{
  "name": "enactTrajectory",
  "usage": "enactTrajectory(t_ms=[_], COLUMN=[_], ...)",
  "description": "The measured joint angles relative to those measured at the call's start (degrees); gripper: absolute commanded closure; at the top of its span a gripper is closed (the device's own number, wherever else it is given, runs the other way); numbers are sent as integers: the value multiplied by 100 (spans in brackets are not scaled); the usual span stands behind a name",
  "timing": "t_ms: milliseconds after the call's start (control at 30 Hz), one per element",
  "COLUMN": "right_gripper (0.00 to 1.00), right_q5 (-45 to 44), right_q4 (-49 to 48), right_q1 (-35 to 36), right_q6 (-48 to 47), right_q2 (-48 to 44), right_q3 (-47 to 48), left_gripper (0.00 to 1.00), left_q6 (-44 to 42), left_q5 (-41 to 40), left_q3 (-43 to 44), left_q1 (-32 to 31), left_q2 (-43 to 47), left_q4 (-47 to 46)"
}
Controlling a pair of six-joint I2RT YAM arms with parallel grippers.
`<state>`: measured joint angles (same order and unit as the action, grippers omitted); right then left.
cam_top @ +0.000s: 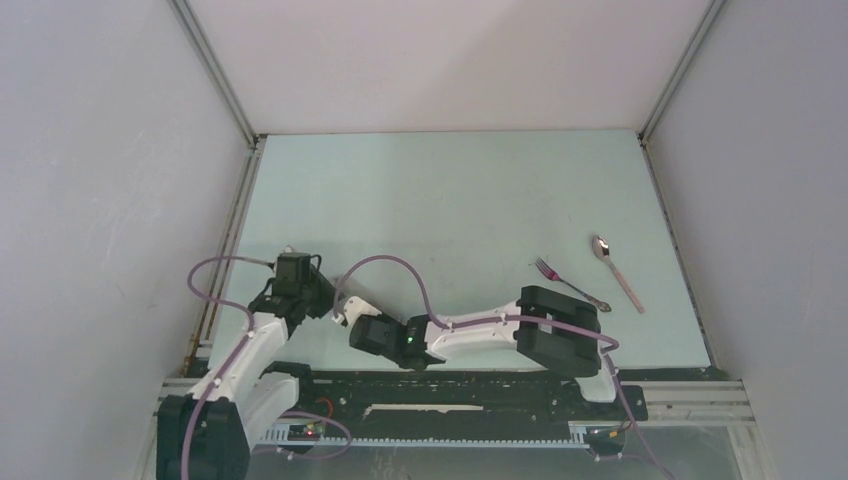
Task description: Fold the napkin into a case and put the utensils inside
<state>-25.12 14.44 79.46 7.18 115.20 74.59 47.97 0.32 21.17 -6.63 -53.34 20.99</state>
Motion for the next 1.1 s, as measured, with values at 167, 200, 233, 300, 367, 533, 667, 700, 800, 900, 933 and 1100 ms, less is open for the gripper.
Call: enactTrajectory(t_ms=[167, 200, 233, 300, 367, 533, 667, 700, 800, 900, 933, 1100], right_gripper=[100, 100, 100, 100, 100, 100, 100, 100, 100, 100, 100, 77], right_q5=[348, 542, 708, 1161, 1644, 3067, 4096, 4308, 4983, 5292, 5401, 5831], right_q4=[-295, -332, -363, -474, -616, -1484, -2693, -3036, -4282, -5093, -5388, -6113], right_q1=[-92, -142, -181, -302, -420, -957, -1633, -1803, -2302, -2719, -2839, -3324], right_q6=[101, 173, 236, 407, 632, 1506, 2433, 2675, 3539, 4050, 4240, 4629], right_q2=[-212, -275, -321, -413, -505, -957, -1198, -1202, -1174, -1080, -1043, -894], right_q3=[-291, -343, -378, -448, -505, -981, -1663, -1858, -2702, -3209, -3399, -3851], left_gripper=[50, 49, 49, 49, 48, 48, 48, 48, 47, 44, 44, 43], left_q6=[-164, -208, -269, -413, -592, -874, -1003, -1025, -1091, -1117, -1130, -1196], left_q5=[162, 188, 245, 271, 260, 120, 144, 179, 396, 669, 761, 1252], left_q3=[660, 857, 1095, 1541, 2070, 2876, 3005, 2990, 2800, 2533, 2457, 2131], left_q1=[382, 514, 678, 966, 1161, 1287, 1290, 1290, 1292, 1283, 1263, 901], left_q2=[590, 699, 804, 960, 1084, 1427, 1628, 1624, 1550, 1440, 1392, 940], left_q4=[758, 916, 1099, 1412, 1762, 2256, 2428, 2472, 2476, 2457, 2455, 2127])
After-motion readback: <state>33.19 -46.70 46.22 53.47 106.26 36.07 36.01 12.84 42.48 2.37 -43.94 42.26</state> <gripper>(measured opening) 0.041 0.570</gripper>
